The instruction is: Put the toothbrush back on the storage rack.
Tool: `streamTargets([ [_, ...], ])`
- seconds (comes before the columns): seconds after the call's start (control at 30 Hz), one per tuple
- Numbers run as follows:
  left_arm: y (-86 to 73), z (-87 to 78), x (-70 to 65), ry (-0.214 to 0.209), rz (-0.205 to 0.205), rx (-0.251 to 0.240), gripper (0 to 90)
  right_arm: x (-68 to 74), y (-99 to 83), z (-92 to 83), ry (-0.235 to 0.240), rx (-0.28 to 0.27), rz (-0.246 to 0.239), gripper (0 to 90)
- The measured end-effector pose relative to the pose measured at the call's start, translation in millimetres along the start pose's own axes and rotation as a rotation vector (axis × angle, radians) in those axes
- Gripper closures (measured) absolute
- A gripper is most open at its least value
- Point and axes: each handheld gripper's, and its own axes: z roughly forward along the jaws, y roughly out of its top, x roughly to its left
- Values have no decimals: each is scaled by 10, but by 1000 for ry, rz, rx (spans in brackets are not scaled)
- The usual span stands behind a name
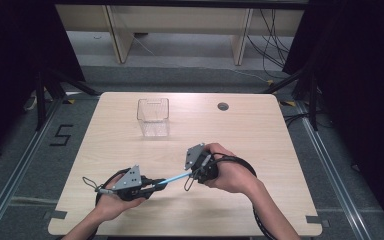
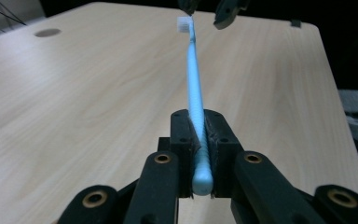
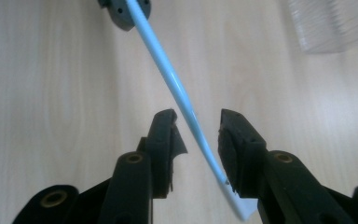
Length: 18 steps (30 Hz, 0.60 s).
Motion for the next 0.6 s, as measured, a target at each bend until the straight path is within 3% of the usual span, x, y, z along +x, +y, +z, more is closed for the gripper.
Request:
streamTargets([
  [0.07, -11, -40, 23, 28, -15, -32, 824, -3, -30, -29, -20, -79, 11, 633],
  [0.13, -24, -77, 49, 54, -29, -64, 824, 23, -82, -64, -51, -158, 80, 612],
  [0.2, -30, -127, 69, 100, -44, -84, 823, 16, -120, -76, -95, -226, 95, 595],
  [0.27, -34, -166, 93, 133, -61, -122, 824, 36, -173, -79, -138, -323, 157, 572],
  [0.37, -27, -210, 123, 167, -85, -172, 824, 88, -249, -20, -178, -401, 223, 561],
  [0.47, -10, -245, 141, 198, -99, -213, 823, 115, -316, 61, -196, -473, 278, 554],
  [0.6, 16, -277, 160, 225, -114, -252, 823, 130, -378, 166, -190, -585, 408, 526],
])
